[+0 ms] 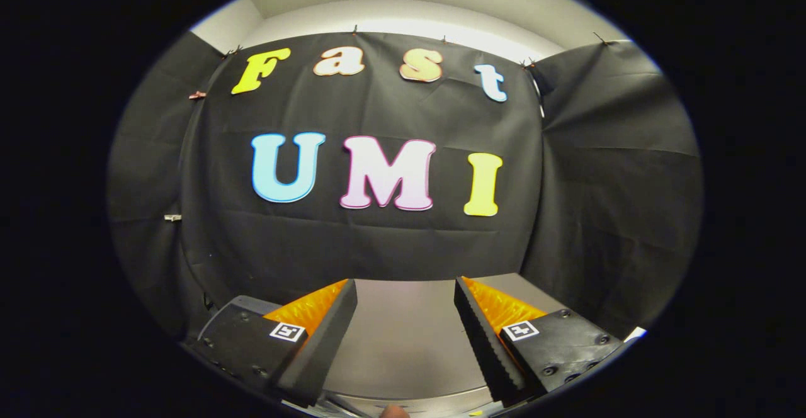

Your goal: Put the clothes into the washing machine and then close the washing machine lid.

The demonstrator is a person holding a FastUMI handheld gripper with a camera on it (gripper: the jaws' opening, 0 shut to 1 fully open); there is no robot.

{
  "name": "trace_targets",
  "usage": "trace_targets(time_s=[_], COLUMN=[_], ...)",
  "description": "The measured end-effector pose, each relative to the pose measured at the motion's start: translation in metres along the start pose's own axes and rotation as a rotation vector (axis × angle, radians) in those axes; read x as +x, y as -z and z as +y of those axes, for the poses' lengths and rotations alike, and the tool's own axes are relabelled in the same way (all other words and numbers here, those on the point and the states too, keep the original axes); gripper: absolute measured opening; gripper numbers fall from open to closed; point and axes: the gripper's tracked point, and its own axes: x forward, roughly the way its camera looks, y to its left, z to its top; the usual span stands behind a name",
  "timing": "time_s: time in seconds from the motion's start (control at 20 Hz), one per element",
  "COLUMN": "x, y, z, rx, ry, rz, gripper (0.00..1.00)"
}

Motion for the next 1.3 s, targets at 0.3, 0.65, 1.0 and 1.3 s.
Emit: trace_targets(time_s=[0.3,0.65,1.0,1.3], x=[-0.006,-0.058,-0.080,-0.078], y=[0.000,0.049,0.065,0.069], z=[-0.110,-0.113,-0.096,-0.092], rx=[0.024,0.029,0.050,0.047], ry=[0.011,-0.063,-0.083,-0.084], rz=[-0.032,-0.042,-0.053,-0.045], gripper=[0.98,0.99,0.98,0.98])
